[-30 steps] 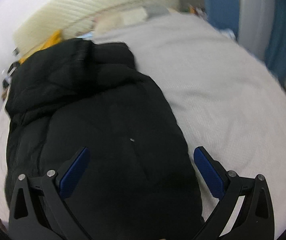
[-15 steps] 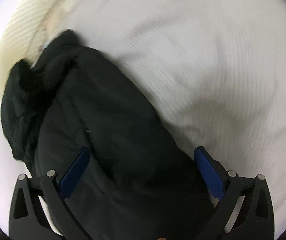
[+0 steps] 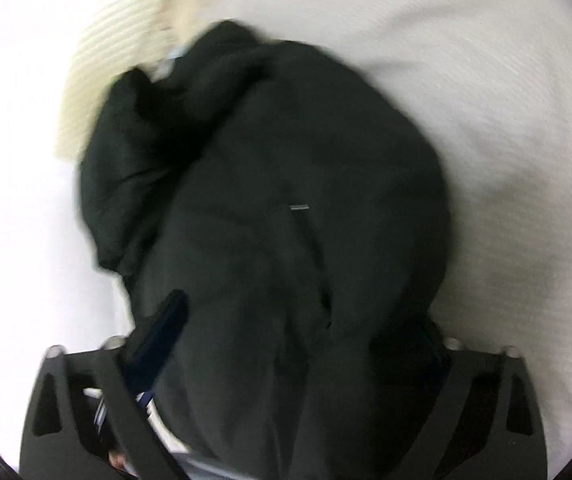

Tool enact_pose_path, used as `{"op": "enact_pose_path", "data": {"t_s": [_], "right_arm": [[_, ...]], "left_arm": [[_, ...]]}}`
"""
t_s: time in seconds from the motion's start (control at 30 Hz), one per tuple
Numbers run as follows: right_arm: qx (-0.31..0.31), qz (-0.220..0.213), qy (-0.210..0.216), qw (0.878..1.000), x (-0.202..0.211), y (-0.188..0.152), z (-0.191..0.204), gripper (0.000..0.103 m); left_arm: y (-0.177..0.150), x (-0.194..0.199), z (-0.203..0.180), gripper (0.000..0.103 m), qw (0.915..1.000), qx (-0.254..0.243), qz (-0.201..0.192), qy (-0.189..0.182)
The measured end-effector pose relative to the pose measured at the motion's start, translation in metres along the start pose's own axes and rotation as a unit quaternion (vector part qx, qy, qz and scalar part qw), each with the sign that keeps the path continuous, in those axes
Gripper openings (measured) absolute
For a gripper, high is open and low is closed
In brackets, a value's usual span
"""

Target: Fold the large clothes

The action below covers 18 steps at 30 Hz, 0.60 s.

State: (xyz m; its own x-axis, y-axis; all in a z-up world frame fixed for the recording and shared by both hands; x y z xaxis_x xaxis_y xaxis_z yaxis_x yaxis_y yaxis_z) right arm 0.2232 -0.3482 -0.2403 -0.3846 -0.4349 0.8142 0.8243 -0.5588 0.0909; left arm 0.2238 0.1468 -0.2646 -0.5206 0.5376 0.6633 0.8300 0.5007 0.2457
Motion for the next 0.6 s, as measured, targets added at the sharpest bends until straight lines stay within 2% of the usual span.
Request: {"op": "enact_pose_path", "data": {"t_s": [0.07,0.17,0.23,0.3,0.37,0.5,0.53,0.6], "right_arm": [[0.038,-0.018,0.001,0.999,0.005,-0.008,0.019,0.083],[0.074,-0.036,0.042,0.996,0.015,-0.015,0.047,0.076],[0.091,-0.049,0.071,0.992,0.027,-0.017,0.058,0.070],[0.096,-0.054,0.101,0.989,0.034,-0.020,0.067,0.070],[0.092,-0.050,0.107,0.989,0.030,-0.015,0.073,0.070],[0.061,-0.022,0.085,0.994,0.009,-0.014,0.061,0.070],[0.051,-0.019,0.066,0.996,0.007,-0.013,0.051,0.070],[0.036,-0.016,-0.002,0.999,-0.003,-0.015,0.031,0.071]], "left_arm": [[0.007,0.006,0.011,0.071,0.9997,0.024,-0.010,0.000],[0.015,0.014,0.034,0.071,0.9979,0.059,-0.019,0.019],[0.016,0.014,0.050,0.071,0.9962,0.074,-0.015,0.043],[0.015,0.011,0.063,0.071,0.9943,0.089,-0.007,0.058],[0.010,-0.001,0.072,0.071,0.9926,0.099,0.015,0.069],[0.003,-0.019,0.076,0.071,0.9906,0.107,0.044,0.073],[0.002,-0.019,0.074,0.071,0.9911,0.105,0.046,0.068],[-0.001,-0.021,0.069,0.071,0.9921,0.103,0.051,0.051]]}}
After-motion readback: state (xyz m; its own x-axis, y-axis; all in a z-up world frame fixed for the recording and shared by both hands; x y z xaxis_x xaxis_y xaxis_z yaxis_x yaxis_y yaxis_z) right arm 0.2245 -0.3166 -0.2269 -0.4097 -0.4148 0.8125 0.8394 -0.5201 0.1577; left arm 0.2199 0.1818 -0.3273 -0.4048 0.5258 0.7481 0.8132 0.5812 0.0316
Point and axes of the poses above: each gripper's, at about its wrist camera, not at the fingertips, and x roughly against the way its jaws point, z to its left, y to its top, the point moved 10 cm from there along -x, roughly the way its jaws point, and after that the axes turned 10 degrees about -y, right-handed, at the moved point
